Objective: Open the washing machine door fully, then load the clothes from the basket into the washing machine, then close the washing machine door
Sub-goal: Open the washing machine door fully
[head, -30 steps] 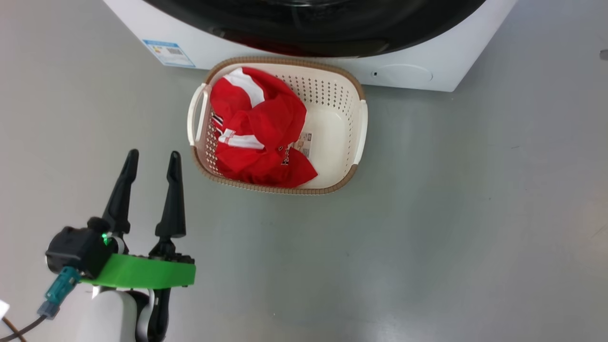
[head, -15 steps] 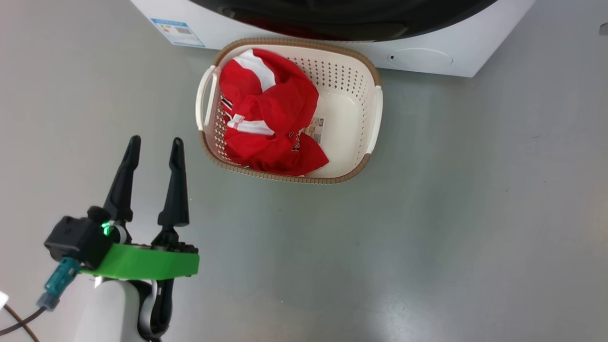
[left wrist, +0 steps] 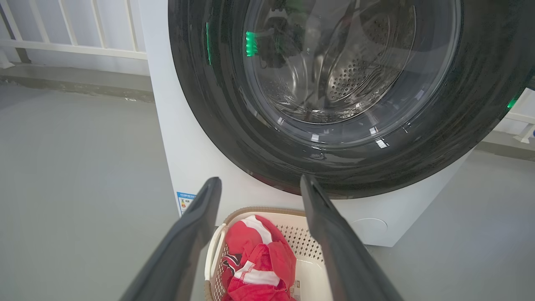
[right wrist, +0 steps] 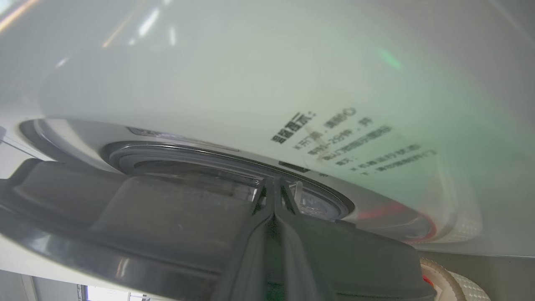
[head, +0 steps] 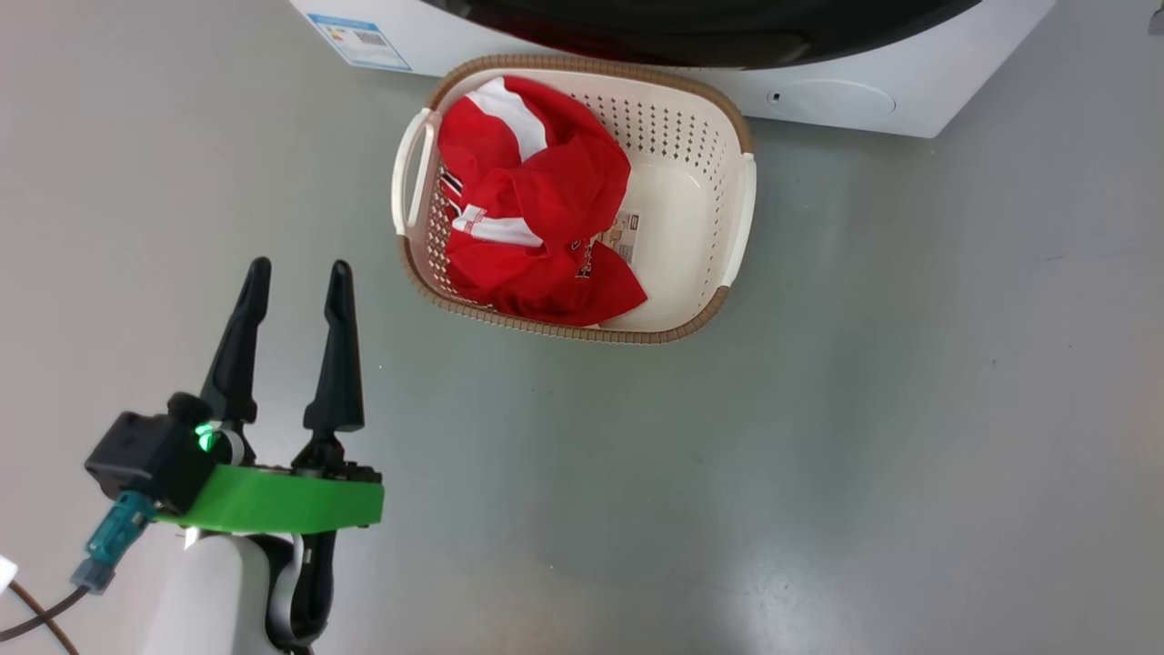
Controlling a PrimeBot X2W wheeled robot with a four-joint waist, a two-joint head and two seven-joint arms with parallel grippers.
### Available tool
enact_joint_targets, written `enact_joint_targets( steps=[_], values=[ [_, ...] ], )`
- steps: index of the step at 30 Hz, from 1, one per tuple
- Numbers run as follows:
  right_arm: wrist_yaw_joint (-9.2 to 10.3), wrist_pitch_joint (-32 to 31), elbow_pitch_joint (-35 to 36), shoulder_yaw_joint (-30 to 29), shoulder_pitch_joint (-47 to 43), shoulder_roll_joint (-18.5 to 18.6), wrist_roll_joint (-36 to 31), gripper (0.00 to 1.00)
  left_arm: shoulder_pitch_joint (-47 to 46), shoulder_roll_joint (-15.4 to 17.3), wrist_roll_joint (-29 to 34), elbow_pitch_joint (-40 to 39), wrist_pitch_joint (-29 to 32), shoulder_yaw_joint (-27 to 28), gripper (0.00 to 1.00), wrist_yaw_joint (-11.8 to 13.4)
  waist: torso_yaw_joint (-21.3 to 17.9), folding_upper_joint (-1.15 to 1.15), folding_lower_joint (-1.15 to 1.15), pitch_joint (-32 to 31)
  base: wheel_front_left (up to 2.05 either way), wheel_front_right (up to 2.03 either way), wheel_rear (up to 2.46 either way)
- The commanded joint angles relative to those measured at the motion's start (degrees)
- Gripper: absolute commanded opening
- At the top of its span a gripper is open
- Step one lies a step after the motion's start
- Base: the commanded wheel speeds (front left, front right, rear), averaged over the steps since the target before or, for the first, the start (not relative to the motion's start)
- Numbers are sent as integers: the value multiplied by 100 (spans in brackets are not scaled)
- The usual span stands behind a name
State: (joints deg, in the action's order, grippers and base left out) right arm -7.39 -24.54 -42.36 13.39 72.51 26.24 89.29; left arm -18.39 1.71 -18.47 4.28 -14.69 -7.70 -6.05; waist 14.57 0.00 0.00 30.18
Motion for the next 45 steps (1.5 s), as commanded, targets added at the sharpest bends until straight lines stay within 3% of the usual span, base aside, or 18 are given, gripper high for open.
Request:
enact_joint_targets(
  steps=[1,31,45],
  values=[
    [-10,-113,121,83,55,-138,33,0,-76,117,-19,-117,-31,160,100,53,-9,0,0,-33,0,0,0],
    [-10,-1279,586,85,-1436,-460,662,0,294,117,205,107,-31,298,100,-36,-340,0,0,-888,0,0,0],
    [-10,-1380,718,51,-1709,-525,638,0,367,117,222,125,-31,379,100,-50,-359,0,0,-1044,0,0,0]
  ],
)
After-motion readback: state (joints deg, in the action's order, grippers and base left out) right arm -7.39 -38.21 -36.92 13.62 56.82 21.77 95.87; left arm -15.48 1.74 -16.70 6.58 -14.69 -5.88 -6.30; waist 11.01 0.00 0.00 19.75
